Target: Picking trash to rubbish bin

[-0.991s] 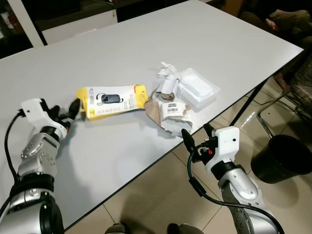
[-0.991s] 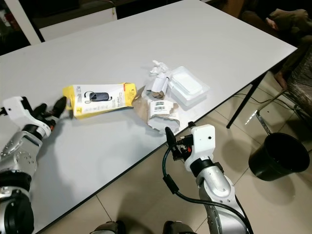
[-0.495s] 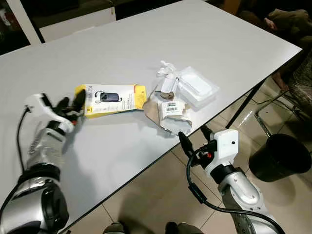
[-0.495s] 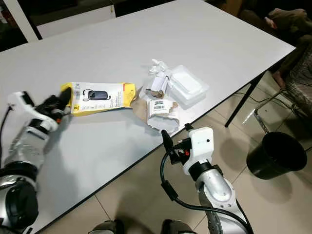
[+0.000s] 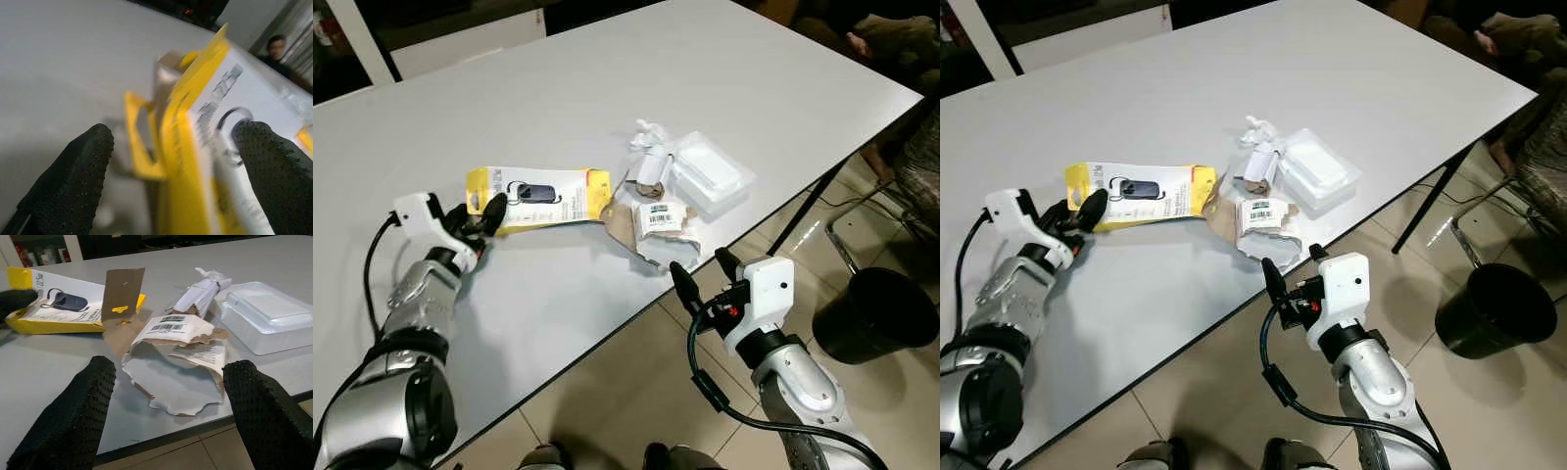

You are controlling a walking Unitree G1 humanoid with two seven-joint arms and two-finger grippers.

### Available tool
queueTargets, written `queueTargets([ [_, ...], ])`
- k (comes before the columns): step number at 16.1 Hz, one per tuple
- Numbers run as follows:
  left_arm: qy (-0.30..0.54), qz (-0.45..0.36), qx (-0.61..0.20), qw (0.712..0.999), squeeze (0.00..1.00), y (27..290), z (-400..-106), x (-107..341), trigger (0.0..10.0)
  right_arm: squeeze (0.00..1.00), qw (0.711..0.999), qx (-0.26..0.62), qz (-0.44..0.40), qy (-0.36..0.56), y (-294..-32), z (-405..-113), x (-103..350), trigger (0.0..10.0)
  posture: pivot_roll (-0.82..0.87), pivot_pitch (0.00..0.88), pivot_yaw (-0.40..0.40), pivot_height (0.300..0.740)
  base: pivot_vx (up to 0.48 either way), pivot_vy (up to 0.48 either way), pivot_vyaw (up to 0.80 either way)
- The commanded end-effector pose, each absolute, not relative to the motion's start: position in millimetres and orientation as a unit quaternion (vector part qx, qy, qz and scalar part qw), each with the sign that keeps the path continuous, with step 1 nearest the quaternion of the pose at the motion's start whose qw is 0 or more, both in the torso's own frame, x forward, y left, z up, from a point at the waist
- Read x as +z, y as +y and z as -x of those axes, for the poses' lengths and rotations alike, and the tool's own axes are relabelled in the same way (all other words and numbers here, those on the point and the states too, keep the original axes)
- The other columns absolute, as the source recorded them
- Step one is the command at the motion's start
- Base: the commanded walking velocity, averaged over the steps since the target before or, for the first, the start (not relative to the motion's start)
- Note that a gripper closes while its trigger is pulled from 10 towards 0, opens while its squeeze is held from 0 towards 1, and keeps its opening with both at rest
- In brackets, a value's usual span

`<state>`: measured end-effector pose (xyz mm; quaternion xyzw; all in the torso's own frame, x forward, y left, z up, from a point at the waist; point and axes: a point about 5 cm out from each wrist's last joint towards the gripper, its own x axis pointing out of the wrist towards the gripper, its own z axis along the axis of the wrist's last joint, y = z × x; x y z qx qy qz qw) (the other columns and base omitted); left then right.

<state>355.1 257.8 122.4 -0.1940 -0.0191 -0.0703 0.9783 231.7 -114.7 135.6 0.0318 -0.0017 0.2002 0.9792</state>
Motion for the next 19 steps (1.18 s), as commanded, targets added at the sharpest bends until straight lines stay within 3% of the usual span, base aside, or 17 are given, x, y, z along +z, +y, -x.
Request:
queueTargets([
  [1,-0.029,0.207,-0.086,0.974,0.0,253,-358,127,9.9,0.0,0.978,0.207,-0.038,0.004,-114,-228,136,10.0,-0.14,0.18,-0.025,0.74,0.0,0.0,0.0],
  [2,-0.031,0.215,-0.096,0.971,0.0,251,-358,127,0.0,0.0,0.977,0.208,-0.038,0.004,-113,-228,136,10.0,-0.14,0.181,-0.025,0.74,0.0,0.0,0.0],
  [14,-0.034,0.237,-0.128,0.962,0.0,255,-349,118,0.0,0.0,0.973,0.226,-0.041,0.0,-107,-232,137,10.0,-0.12,0.177,-0.032,0.74,0.0,0.0,0.0],
  [17,-0.033,0.241,-0.128,0.961,0.0,256,-348,117,0.0,0.0,0.941,0.333,-0.066,0.011,-89,-218,140,10.0,-0.12,0.178,-0.034,0.74,0.0,0.0,0.0],
  [19,-0.036,0.244,-0.127,0.961,0.0,257,-348,117,0.0,0.0,0.931,0.357,-0.078,0.015,-84,-215,140,10.0,-0.12,0.176,-0.034,0.74,0.0,0.0,0.0],
])
